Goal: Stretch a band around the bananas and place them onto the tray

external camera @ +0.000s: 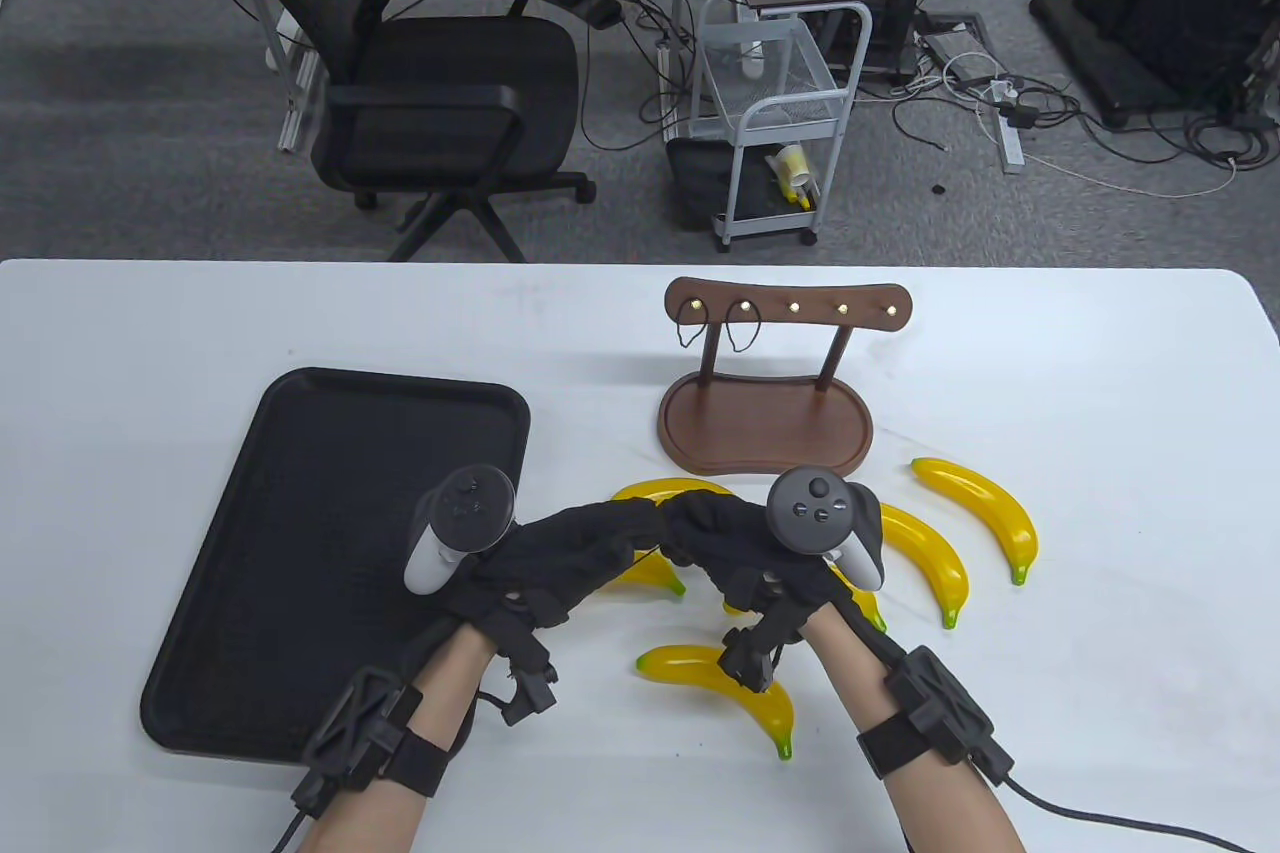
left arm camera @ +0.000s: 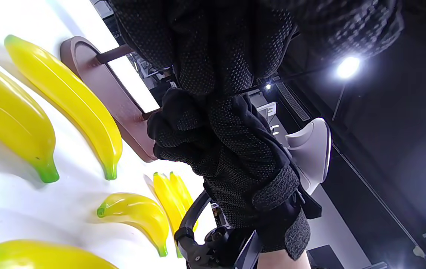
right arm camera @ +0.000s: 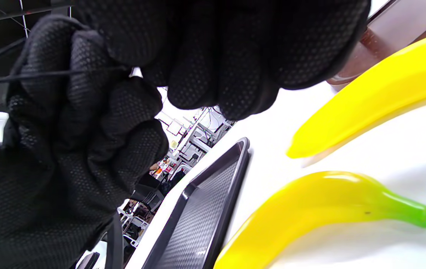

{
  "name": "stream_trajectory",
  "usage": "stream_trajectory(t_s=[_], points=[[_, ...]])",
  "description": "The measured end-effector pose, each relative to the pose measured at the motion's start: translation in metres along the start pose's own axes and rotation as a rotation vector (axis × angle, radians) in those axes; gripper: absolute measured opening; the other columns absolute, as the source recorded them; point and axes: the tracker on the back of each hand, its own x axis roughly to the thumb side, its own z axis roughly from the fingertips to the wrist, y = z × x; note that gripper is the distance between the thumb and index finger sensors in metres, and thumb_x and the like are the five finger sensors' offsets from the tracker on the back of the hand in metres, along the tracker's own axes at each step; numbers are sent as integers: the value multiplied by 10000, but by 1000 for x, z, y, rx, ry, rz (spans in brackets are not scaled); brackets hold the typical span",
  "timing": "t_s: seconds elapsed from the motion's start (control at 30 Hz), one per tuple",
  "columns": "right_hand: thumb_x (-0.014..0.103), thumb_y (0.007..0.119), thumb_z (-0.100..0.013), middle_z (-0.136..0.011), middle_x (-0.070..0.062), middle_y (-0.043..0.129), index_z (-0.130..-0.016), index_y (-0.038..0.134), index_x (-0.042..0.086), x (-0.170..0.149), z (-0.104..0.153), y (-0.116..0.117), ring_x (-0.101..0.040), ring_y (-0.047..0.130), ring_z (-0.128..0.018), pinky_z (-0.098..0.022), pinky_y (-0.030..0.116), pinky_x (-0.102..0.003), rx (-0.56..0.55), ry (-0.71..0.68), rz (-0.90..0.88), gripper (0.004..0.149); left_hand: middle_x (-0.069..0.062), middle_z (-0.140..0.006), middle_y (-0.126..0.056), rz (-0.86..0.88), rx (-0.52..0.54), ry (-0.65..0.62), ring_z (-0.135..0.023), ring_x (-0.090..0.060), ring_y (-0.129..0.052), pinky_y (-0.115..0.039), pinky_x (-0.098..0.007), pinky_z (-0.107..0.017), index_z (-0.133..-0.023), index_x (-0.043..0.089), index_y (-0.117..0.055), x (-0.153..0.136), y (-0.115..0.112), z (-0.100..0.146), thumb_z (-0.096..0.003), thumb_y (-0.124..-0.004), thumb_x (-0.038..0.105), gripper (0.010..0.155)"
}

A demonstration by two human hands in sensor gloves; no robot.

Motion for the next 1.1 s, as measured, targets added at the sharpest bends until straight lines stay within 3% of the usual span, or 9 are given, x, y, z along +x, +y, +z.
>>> stream_trajectory(t_s=[0.3, 0.53, 0.87, 1.1], points=[[295, 689, -549, -803, -95, 897, -904, 772, 127, 1, 0, 3, -311, 939, -689, -503, 781, -518, 54, -43, -164, 401, 72, -1098, -766, 27, 1, -22, -1015, -204, -815, -605, -456, -833, -1071, 285, -605, 3, 5, 2, -508, -619, 587, 639], [317, 702, -561, -810, -89, 897, -907, 771, 142, -2, 0, 4, -310, 940, -689, -502, 784, -507, 58, -36, -150, 394, 52, -1100, -760, -22, 2, -14, -1018, -213, -814, -603, -455, -831, -1077, 271, -588, 5, 6, 3, -519, -591, 587, 641], [373, 705, -569, -852, -116, 881, -936, 762, 133, 1, 3, -7, -341, 920, -726, -519, 769, -522, 51, -50, 39, 442, 34, -1122, -738, -118, 46, 20, -1047, -241, -777, -577, -471, -841, -1093, 266, -569, 7, 13, 7, -517, -604, 587, 660], [393, 710, -565, -914, -132, 842, -981, 723, 131, -9, 14, -25, -371, 891, -771, -536, 763, -534, 39, -39, 218, 491, 32, -1123, -739, -275, 105, 85, -1041, -248, -787, -582, -480, -836, -1089, 264, -575, 4, 23, 11, -510, -616, 583, 662]])
